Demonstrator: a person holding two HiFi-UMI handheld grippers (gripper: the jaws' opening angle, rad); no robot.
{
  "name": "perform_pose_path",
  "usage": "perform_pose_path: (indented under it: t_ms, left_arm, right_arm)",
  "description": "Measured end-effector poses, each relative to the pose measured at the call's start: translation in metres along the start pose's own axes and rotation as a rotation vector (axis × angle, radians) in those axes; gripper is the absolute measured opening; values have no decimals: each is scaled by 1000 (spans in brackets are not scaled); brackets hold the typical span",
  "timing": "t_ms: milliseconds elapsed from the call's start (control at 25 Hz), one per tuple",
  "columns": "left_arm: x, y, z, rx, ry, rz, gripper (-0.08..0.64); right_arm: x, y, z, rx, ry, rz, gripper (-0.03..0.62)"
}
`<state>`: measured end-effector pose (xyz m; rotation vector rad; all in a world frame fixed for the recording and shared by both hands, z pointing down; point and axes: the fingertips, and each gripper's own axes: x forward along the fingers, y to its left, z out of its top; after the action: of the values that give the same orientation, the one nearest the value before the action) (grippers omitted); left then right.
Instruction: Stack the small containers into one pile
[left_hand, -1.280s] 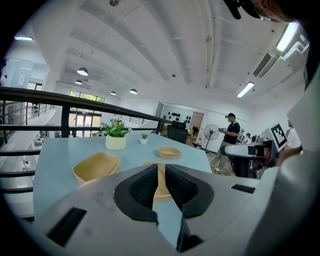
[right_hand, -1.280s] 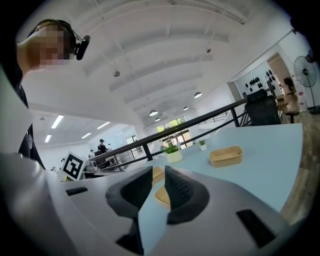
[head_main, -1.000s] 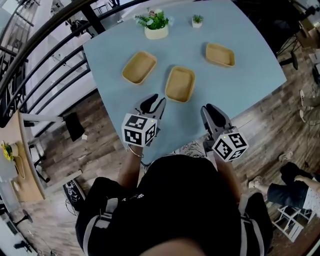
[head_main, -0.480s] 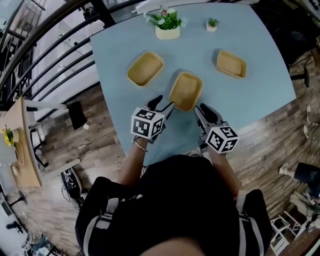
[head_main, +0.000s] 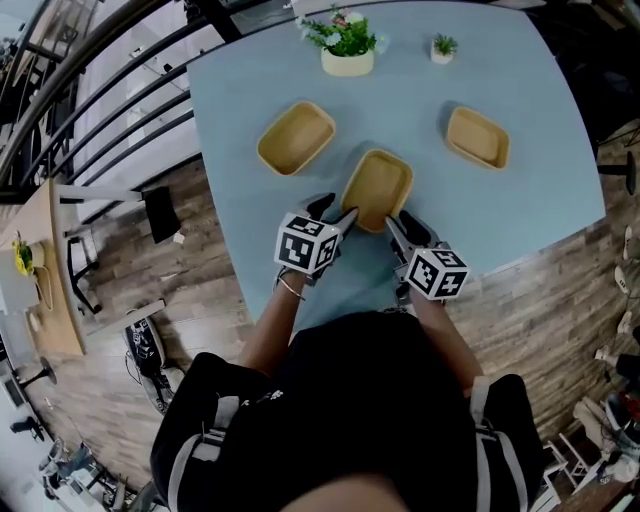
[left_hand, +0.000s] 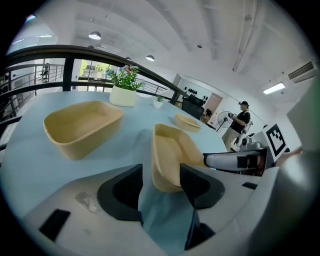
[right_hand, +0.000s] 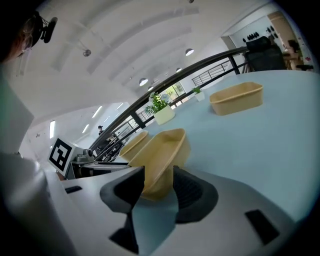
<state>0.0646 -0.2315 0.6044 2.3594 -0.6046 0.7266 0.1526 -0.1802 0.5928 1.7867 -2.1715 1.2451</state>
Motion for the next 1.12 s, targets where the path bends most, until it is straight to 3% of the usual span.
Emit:
perform_pose_path:
  t_ms: [200, 440, 640, 1120]
  left_arm:
    - [5, -5, 1, -30, -9, -12, 210]
    - [-1, -13, 4, 6, -15, -9, 210]
    - [-17, -13, 14, 48, -53, 27, 210]
    - [-84, 16, 32, 34, -159, 130, 209]
  right_arm:
    - [9, 5, -5, 12, 29, 43, 178]
    - [10, 13, -4, 19, 28, 63, 170]
    - [6, 30, 6, -5, 4, 100, 169]
    - [19, 98, 25, -78, -3, 263, 164]
